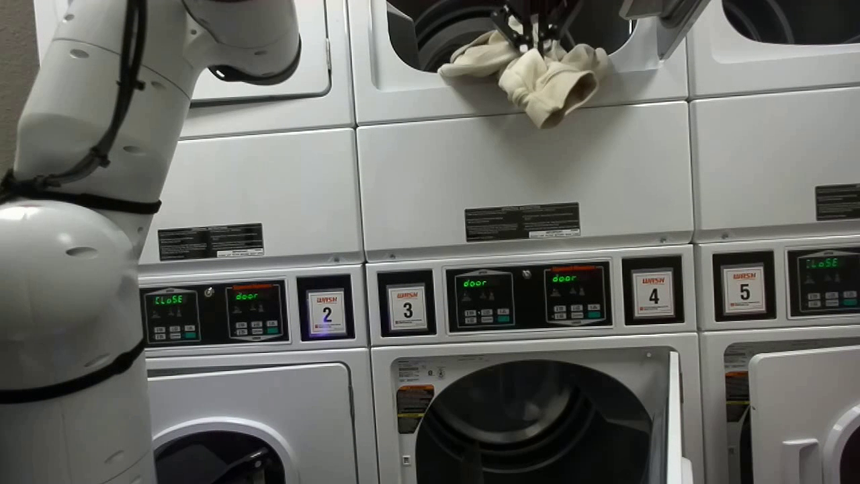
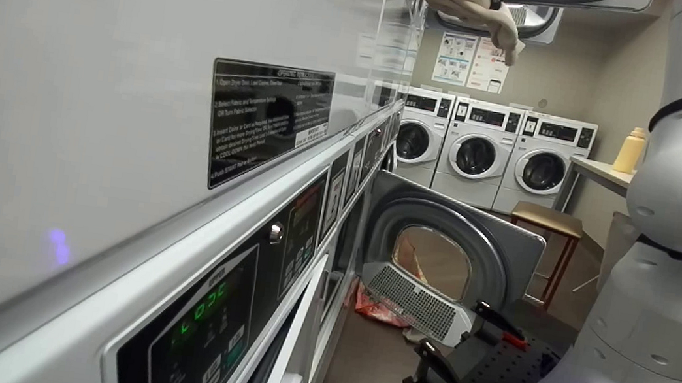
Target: Remove the item of clothing from the upper middle dryer and place it inside the bottom right dryer
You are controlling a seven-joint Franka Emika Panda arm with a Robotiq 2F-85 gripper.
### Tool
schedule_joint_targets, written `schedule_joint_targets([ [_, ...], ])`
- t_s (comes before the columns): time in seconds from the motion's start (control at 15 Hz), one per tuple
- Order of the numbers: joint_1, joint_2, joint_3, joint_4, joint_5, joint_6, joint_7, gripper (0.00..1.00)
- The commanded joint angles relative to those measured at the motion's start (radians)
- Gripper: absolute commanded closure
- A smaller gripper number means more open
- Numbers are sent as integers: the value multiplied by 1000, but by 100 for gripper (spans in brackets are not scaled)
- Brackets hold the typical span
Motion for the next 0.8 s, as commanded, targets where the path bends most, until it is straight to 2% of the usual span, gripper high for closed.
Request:
schedule_joint_targets([
  [0.0,61,-75,-6,-243,-112,111,-19,93],
  [0.73,139,-193,6,-814,-236,577,2,94],
])
